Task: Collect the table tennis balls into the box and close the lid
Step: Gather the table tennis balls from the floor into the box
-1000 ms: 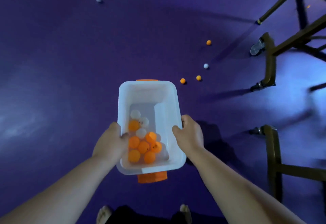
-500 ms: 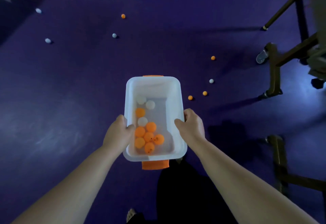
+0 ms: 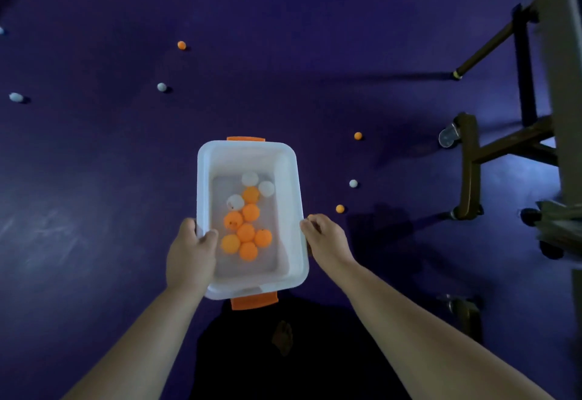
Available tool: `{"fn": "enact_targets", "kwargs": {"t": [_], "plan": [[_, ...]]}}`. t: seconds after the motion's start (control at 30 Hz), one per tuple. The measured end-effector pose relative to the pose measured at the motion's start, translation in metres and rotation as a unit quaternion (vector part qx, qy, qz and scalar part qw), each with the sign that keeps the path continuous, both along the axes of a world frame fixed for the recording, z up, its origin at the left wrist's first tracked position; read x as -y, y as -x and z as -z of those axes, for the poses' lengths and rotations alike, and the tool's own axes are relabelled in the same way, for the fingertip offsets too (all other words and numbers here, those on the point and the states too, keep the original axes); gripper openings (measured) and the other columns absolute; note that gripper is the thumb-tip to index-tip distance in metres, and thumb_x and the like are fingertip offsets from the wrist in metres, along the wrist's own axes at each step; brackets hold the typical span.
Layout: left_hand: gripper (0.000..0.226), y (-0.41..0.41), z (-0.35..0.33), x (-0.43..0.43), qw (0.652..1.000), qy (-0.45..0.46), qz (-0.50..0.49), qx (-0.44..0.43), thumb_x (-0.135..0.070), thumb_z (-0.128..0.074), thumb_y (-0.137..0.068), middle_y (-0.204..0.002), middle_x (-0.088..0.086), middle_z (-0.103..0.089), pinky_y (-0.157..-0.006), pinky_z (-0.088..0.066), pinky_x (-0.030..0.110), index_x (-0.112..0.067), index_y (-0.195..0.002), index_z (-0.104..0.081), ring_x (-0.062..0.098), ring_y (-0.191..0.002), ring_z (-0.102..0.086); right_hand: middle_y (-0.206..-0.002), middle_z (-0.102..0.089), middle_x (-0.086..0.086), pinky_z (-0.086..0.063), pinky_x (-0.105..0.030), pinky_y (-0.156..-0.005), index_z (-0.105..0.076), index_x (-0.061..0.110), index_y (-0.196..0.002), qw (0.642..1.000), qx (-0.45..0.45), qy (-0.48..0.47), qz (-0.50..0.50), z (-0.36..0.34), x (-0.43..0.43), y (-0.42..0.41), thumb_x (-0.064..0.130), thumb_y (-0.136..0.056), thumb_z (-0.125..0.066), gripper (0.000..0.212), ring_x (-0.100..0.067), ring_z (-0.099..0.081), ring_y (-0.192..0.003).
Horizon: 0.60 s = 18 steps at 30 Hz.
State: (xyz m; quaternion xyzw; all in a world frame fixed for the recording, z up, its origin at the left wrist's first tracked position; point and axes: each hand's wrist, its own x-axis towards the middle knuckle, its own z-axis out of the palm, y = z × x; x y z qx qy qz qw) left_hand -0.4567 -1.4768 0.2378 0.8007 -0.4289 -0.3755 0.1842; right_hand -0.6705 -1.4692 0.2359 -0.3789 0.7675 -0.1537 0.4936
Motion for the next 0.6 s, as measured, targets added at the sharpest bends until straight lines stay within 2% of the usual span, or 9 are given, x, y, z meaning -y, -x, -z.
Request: {"fn": "enact_targets", "kwargs": {"t": [0.07,0.17,0.33,0.43,0.5,0.6], "plan": [[0.02,0.011,0.013,0.032,1.0,-0.001,-0.002,-0.009,-0.019,-0.051,-0.089,-0.065,0.004,-0.045,-0.051,-0.03,0.032,-0.005,-0.08,-0.041,0.023,-0.057,-0.043,-0.069,-0.062,0.001,-0.054,-0.041,-0.066,-0.059,0.022,-0.082,0.999,0.006,-0.008,0.041,0.014,0.025,0.013,0.036,-0.09,-0.048,0.02,-0.015,-0.057,-0.061],[0.018,0.028,0.037,0.083,1.0,-0.01,-0.002,-0.025,-0.021,-0.051,-0.091,-0.066,0.0,-0.047,-0.052,-0.031,0.031,-0.006,-0.084,-0.044,0.022,-0.06,-0.045,-0.067,-0.058,0.0,-0.053,-0.034,-0.065,-0.061,0.019,-0.087,0.995,0.004,-0.034,0.096,0.04,0.061,0.035,0.027,-0.093,-0.048,0.017,-0.013,-0.056,-0.058],[0.019,0.054,0.102,0.16,0.999,-0.037,-0.004,-0.019,-0.021,-0.053,-0.09,-0.07,0.003,-0.049,-0.061,-0.036,0.036,-0.007,-0.084,-0.043,0.031,-0.07,-0.049,-0.068,-0.056,-0.002,-0.054,-0.035,-0.067,-0.061,0.021,-0.09,0.981,-0.013,-0.089,0.17,0.112,0.112,0.077,0.023,-0.094,-0.048,0.014,-0.014,-0.056,-0.056],[0.015,0.07,0.142,0.199,0.998,-0.052,0.001,-0.017,-0.021,-0.052,-0.091,-0.073,0.002,-0.052,-0.059,-0.036,0.035,-0.007,-0.09,-0.046,0.03,-0.072,-0.051,-0.069,-0.056,-0.003,-0.048,-0.032,-0.061,-0.06,0.017,-0.094,0.978,-0.028,-0.114,0.17,0.158,0.138,0.098,0.02,-0.095,-0.046,0.014,-0.015,-0.056,-0.056],[0.012,0.082,0.168,0.221,0.998,-0.055,-0.003,-0.026,-0.02,-0.053,-0.089,-0.073,-0.002,-0.051,-0.055,-0.034,0.033,-0.01,-0.092,-0.048,0.026,-0.073,-0.051,-0.07,-0.057,-0.003,-0.048,-0.035,-0.062,-0.06,0.018,-0.089,0.978,-0.039,-0.128,0.158,0.194,0.15,0.111,0.02,-0.095,-0.046,0.015,-0.016,-0.058,-0.055],[0.012,0.1,0.208,0.241,0.997,-0.051,-0.047,-0.038,-0.021,-0.059,-0.085,-0.074,-0.01,-0.051,-0.054,-0.035,0.018,-0.017,-0.094,-0.052,0.014,-0.07,-0.05,-0.073,-0.061,-0.002,-0.051,-0.035,-0.064,-0.058,0.022,-0.083,0.979,-0.068,-0.162,0.103,0.257,0.165,0.126,0.022,-0.094,-0.044,0.017,-0.019,-0.063,-0.062]]}}
